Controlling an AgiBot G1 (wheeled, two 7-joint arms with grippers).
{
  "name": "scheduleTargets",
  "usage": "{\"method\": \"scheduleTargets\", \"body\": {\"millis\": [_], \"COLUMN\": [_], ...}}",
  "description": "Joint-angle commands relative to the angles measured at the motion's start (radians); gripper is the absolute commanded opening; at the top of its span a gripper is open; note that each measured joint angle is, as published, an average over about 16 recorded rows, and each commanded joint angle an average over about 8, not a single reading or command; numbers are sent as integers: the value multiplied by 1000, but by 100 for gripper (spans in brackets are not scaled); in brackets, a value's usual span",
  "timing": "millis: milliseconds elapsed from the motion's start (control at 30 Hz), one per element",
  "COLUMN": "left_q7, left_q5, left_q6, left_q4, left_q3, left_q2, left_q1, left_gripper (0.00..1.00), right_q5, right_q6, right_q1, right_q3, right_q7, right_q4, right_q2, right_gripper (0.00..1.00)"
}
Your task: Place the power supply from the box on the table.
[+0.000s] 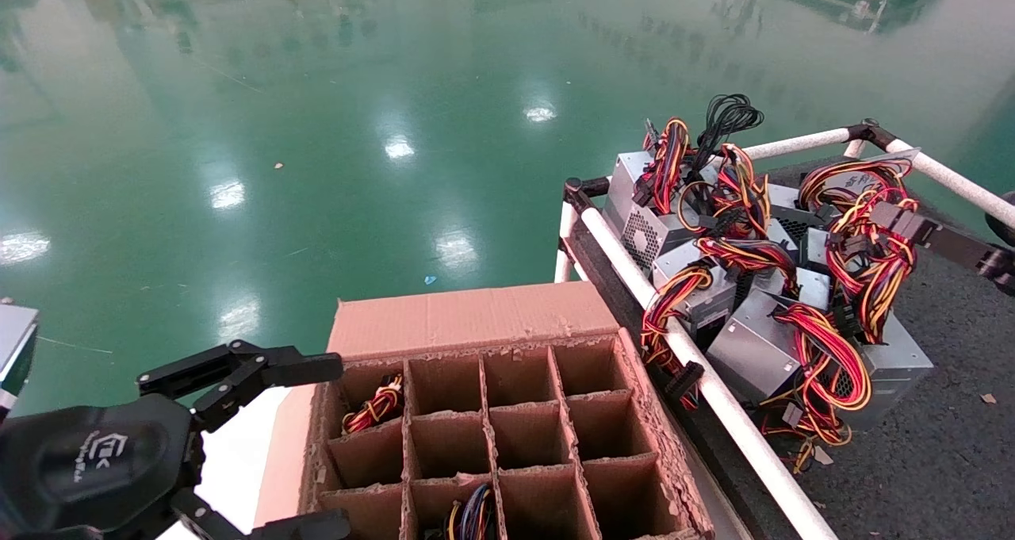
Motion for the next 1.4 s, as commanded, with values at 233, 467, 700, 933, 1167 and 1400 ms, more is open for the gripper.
{"method": "scheduleTargets", "body": {"millis": [233, 467, 700, 933, 1167, 1400], "left_q7": [0, 0, 0, 0, 0, 0], "left_q5": [0, 0, 0, 0, 0, 0], "left_q6": [0, 0, 0, 0, 0, 0], "left_q4": [0, 0, 0, 0, 0, 0], "left_q3": [0, 0, 0, 0, 0, 0], "left_q2": [0, 0, 0, 0, 0, 0], "left_q1": [0, 0, 0, 0, 0, 0], "left_gripper": [100, 100, 100, 100, 100, 100], "right_q5": [1, 2, 8, 13, 51, 94], "right_q6": [1, 1, -15, -36, -46, -55], "right_q1": [1, 1, 15, 18, -38, -101], "right_q3": [1, 2, 6, -1, -14, -28], "right_q7": [1, 2, 10, 10, 13, 17], "right_q4": [-1, -2, 8, 61, 194, 337], "right_q2": [0, 1, 1, 6, 11, 15], "right_gripper": [100, 100, 100, 100, 100, 100]}}
